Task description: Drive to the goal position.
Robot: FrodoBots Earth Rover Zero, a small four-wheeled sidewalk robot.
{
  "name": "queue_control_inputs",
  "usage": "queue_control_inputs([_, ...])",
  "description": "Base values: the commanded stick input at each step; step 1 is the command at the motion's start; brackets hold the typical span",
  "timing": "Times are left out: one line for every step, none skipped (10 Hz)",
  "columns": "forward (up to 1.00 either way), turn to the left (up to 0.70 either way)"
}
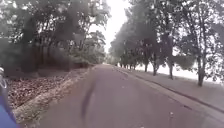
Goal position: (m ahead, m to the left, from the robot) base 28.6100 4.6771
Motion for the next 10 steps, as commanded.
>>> queue_control_inputs([0.70, 0.00])
queue_control_inputs([0.70, 0.01])
queue_control_inputs([0.70, 0.02])
queue_control_inputs([0.70, 0.18])
queue_control_inputs([0.70, 0.12])
queue_control_inputs([0.70, 0.05])
queue_control_inputs([0.70, 0.02])
queue_control_inputs([0.70, -0.01])
queue_control_inputs([0.70, -0.01])
queue_control_inputs([0.70, -0.01])
